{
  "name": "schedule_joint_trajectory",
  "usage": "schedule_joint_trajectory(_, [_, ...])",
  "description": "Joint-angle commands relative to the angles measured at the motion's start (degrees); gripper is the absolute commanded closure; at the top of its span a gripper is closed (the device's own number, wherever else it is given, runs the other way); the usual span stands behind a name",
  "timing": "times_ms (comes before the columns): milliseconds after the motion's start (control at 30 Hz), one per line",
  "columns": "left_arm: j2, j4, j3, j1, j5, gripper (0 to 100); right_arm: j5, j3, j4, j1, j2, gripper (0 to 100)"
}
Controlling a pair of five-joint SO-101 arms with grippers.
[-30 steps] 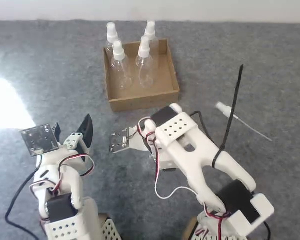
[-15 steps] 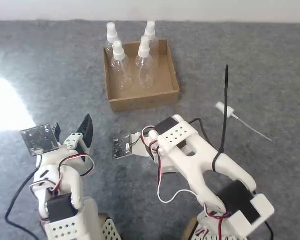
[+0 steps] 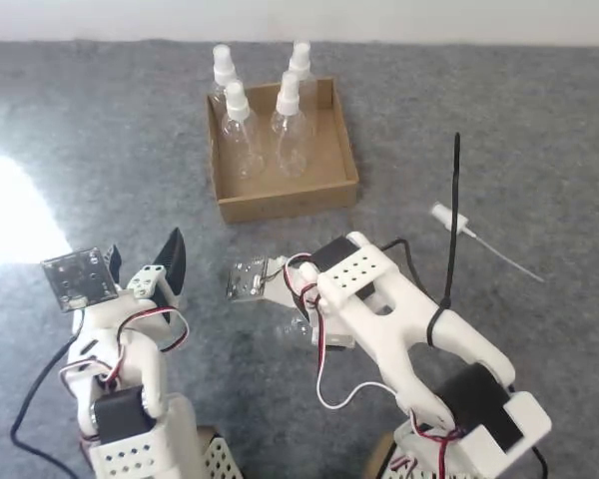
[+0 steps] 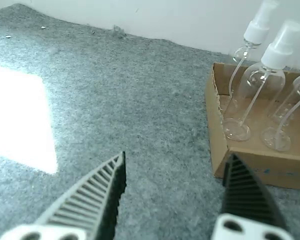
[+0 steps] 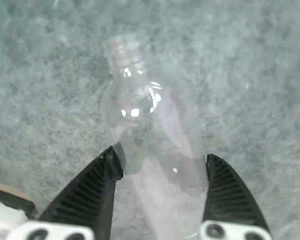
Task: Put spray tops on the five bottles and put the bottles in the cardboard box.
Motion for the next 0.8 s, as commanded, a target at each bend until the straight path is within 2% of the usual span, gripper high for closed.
schedule_joint_trajectory(0, [-0.8, -1.4, -0.6, 0.0, 0.2, 71, -9.4, 0.1, 1.0, 0.0, -2.9, 85.7])
schedule_joint_trajectory(233, [-0.8, -1.4, -0.6, 0.0, 0.2, 71, -21.9, -0.1, 1.1, 4.5, -3.0, 85.7])
schedule_joint_trajectory(400, [-0.8, -1.4, -0.6, 0.0, 0.2, 71, -22.5, 0.0, 1.5, 6.6, -3.0, 83.8])
schedule_joint_trajectory(600, [-0.8, -1.4, -0.6, 0.0, 0.2, 71, -22.6, -4.8, 11.4, 6.0, -3.0, 66.0])
schedule_joint_trajectory(767, [-0.8, -1.4, -0.6, 0.1, 0.2, 71, -22.3, -10.2, 15.2, 3.7, -2.4, 65.8])
